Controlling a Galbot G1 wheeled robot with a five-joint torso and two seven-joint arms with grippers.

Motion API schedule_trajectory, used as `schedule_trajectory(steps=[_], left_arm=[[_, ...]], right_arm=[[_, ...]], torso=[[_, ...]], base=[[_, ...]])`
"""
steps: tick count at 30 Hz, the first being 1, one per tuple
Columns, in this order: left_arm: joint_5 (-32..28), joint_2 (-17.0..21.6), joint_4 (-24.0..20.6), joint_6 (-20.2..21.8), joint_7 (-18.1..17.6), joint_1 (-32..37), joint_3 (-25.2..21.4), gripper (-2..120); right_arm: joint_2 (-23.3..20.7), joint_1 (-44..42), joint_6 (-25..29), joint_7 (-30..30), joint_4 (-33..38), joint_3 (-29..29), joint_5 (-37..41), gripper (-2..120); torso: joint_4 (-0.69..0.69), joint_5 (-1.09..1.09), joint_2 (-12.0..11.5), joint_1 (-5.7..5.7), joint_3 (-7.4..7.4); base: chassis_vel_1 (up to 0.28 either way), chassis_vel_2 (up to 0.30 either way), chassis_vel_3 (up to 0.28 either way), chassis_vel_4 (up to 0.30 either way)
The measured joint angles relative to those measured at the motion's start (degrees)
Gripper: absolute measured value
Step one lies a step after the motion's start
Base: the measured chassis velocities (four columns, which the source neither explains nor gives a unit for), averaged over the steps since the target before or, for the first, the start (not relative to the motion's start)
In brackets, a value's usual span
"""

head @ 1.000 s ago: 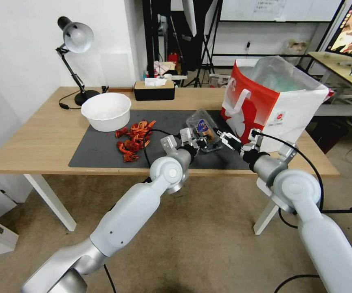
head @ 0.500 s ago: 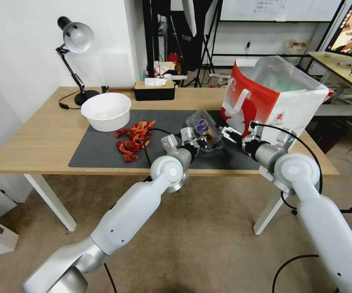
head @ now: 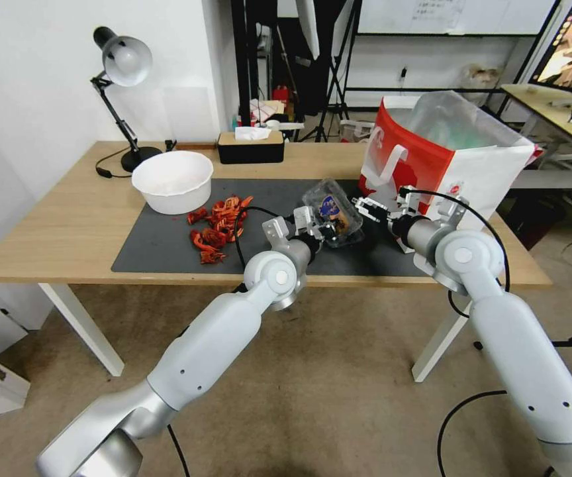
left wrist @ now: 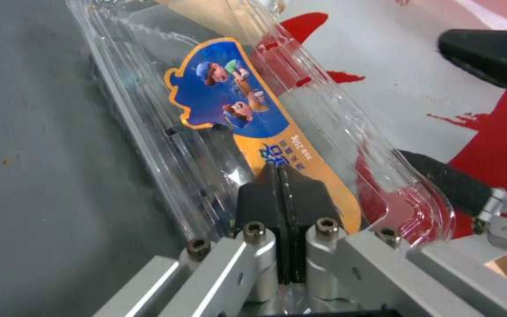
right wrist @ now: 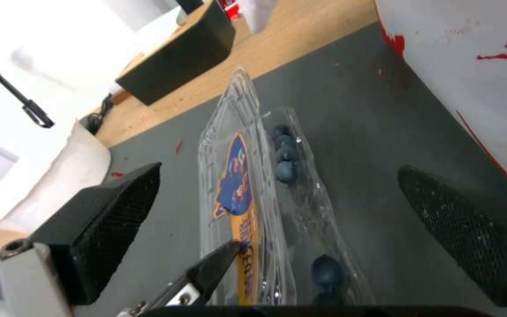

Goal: Close the takeout container lid, then place the container into the takeout bag.

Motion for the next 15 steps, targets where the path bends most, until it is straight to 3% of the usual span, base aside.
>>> schedule_trajectory(steps=[15], left_arm=[[0.77,0.63,0.33,2.16,-0.06,-1.05,0.95,0]], right_arm=[[0.30,2.33,-1.44,-0.21,-2.88,-1.49,-0.57,100]], torso=[[0.00,0.00,0.00,0.00,0.00]], base=[[0.000,0.000,0.000,0.000]])
